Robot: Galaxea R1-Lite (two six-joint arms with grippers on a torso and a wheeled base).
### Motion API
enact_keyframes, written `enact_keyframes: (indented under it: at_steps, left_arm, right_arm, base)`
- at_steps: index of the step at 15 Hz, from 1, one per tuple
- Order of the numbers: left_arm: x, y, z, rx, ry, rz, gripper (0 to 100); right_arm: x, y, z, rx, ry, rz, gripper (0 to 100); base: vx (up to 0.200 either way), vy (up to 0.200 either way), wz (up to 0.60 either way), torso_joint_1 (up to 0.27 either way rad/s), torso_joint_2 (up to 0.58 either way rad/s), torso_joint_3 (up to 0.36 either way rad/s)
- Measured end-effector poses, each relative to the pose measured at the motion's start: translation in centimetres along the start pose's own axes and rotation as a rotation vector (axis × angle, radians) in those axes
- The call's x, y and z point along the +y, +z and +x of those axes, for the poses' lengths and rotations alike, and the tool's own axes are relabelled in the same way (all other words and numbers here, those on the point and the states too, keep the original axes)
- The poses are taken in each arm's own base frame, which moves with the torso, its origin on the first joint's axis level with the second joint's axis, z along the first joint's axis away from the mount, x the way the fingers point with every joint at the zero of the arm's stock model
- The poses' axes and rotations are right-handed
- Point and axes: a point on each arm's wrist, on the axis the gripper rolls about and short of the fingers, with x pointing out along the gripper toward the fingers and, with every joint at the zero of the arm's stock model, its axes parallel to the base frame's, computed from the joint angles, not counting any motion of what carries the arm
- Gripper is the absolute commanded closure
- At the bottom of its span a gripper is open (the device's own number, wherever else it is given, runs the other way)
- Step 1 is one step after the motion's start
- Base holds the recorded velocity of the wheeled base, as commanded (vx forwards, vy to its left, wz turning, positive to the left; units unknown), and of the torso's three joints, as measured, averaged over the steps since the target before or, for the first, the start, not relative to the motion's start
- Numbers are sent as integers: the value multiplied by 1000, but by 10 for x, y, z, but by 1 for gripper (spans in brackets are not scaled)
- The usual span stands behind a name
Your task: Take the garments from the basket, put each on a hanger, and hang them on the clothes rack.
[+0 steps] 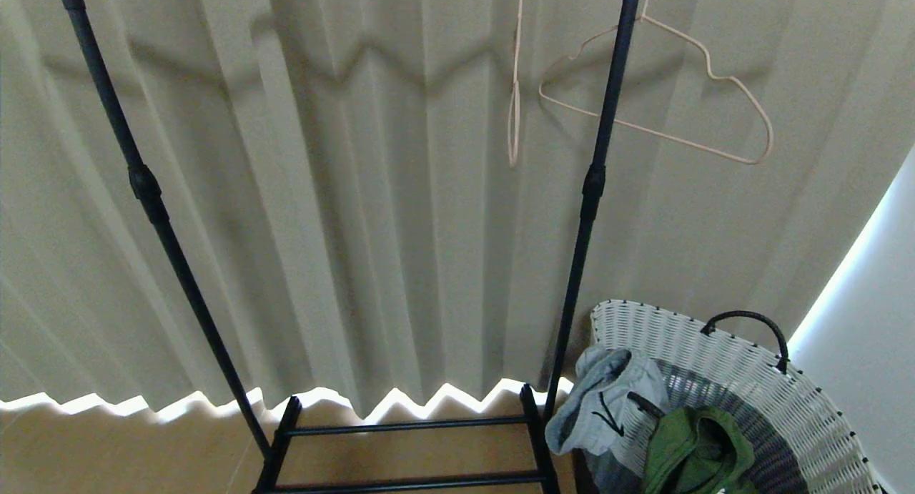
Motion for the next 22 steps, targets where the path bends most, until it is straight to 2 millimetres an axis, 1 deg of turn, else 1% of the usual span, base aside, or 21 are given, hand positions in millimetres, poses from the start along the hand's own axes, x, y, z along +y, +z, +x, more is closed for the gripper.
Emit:
enact_keyframes:
  at_steps: [5,8,13,16,19,22]
  left_arm:
    - [0,0,0,-1,-1,-1,0]
    - [0,0,0,-1,-1,0,0]
    - [0,0,0,-1,0,0,0]
    - [0,0,0,-2,0,-1,0]
    - [0,0,0,-1,1,0,0]
    - [0,0,0,-2,1,-1,0]
  right_arm:
    - [0,0,0,1,2,-2,0]
    - [0,0,0,0,0,-5,0]
    - [0,-1,0,7,-2,-10,0]
    - [0,-1,0,28,3,-51,0]
    - [1,13,2,79,16,-97,0]
    - [4,30,21,247,28,-167,0]
  base:
    - [0,0,0,0,0,0]
    - [200,0,0,1,2,2]
    - [0,0,0,0,0,0]
    - [0,0,0,0,0,0]
    - [0,0,0,0,0,0]
    - [0,0,0,0,0,0]
